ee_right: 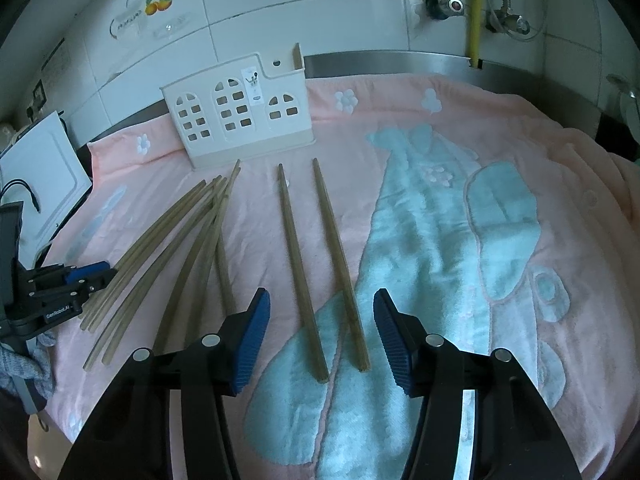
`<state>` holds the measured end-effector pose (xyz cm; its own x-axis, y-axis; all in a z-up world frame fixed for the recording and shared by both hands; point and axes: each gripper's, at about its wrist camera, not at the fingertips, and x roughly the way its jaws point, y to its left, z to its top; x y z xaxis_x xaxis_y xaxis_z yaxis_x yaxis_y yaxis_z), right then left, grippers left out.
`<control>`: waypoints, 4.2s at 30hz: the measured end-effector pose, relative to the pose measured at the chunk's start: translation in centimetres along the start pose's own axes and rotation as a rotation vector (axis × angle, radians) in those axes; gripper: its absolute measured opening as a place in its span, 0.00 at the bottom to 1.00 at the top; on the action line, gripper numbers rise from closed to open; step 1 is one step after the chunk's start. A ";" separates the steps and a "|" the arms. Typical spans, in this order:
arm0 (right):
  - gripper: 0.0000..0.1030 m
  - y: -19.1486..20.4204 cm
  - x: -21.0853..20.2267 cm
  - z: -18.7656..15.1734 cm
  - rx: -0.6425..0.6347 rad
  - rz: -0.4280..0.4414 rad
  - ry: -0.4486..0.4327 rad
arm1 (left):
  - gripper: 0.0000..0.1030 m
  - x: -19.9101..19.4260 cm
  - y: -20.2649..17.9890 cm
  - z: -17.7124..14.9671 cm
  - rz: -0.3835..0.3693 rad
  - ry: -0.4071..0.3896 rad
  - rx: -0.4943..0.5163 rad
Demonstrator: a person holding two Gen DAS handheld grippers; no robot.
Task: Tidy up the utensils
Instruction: 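Close the right tool on one wooden chopstick while the left tool grasps another, then lift the held chopstick with the right tool while the left tool lifts its own toward the holder, then lower the chopstick into the white holder with the right tool while the left tool releases its own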
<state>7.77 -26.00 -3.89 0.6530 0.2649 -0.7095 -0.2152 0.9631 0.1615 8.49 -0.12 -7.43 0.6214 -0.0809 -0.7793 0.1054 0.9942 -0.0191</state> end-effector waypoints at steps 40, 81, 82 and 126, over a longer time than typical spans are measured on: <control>0.08 -0.8 1.7 -0.5 -0.048 -0.080 0.043 | 0.07 -0.7 -0.2 0.1 -0.011 -0.019 0.024; 0.07 5.6 -6.9 22.4 -0.274 0.100 -0.251 | 0.06 -12.3 0.4 15.5 -0.123 -0.379 0.046; 0.07 5.7 -7.0 23.3 -0.273 0.098 -0.258 | 0.06 -12.7 0.3 15.9 -0.121 -0.389 0.048; 0.25 6.1 -4.0 24.2 -0.233 0.086 -0.296 | 0.36 -12.7 0.7 20.2 -0.021 -0.470 0.026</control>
<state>21.38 -20.09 16.54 0.7993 0.3797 -0.4658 -0.4157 0.9091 0.0277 16.34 0.23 15.09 0.9025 -0.1297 -0.4107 0.1372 0.9905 -0.0112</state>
